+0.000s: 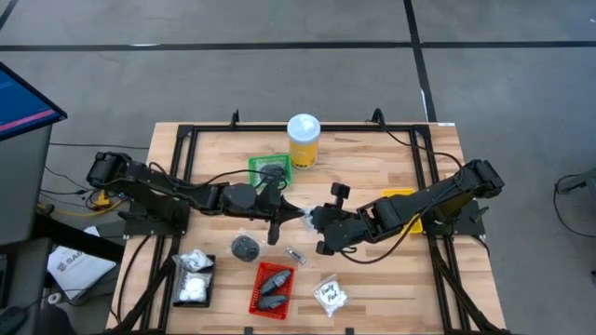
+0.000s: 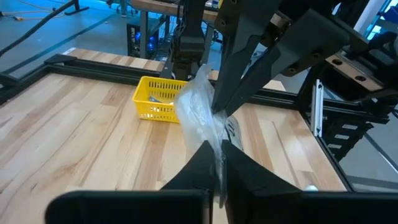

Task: Pick & Place Travel size toiletries
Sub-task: Put the white cotton pack into the black bin

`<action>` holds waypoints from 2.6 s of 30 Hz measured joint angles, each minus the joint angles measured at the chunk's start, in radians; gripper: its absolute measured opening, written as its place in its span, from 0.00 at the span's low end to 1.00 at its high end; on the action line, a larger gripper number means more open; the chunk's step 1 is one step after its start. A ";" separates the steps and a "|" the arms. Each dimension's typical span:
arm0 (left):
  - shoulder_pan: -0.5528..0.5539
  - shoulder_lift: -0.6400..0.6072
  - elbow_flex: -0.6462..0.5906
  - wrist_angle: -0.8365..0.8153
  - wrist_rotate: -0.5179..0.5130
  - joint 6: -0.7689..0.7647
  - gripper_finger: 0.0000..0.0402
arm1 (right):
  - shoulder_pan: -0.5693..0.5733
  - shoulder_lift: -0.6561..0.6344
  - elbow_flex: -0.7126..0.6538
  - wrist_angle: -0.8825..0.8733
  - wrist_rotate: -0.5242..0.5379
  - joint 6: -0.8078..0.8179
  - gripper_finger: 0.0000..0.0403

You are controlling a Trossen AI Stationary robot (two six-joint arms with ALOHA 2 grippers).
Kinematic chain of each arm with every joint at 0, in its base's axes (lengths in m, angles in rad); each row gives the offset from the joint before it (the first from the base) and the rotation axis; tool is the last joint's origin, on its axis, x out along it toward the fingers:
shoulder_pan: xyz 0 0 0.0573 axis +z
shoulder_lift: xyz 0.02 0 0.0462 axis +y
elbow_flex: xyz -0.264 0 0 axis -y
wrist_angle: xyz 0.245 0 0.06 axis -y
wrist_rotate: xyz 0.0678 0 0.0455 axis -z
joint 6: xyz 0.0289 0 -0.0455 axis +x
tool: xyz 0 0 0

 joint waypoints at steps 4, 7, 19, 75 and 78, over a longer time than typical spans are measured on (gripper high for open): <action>0.000 0.000 0.000 -0.008 0.000 0.000 0.01 | 0.002 0.000 0.000 0.000 0.000 -0.024 0.00; 0.000 0.000 0.000 -0.037 0.001 0.001 0.00 | 0.002 0.000 0.000 0.000 0.000 -0.023 0.03; -0.051 -0.102 0.001 -0.363 -0.012 -0.028 0.00 | 0.002 0.000 0.000 -0.056 0.000 -0.023 0.28; -1.051 -0.482 0.000 -1.397 -0.185 -1.276 0.00 | -0.035 0.000 0.000 -0.070 0.000 -0.015 0.31; -1.070 -0.481 0.000 -1.403 -0.186 -1.286 0.00 | -0.035 0.000 0.000 -0.070 0.000 -0.015 0.30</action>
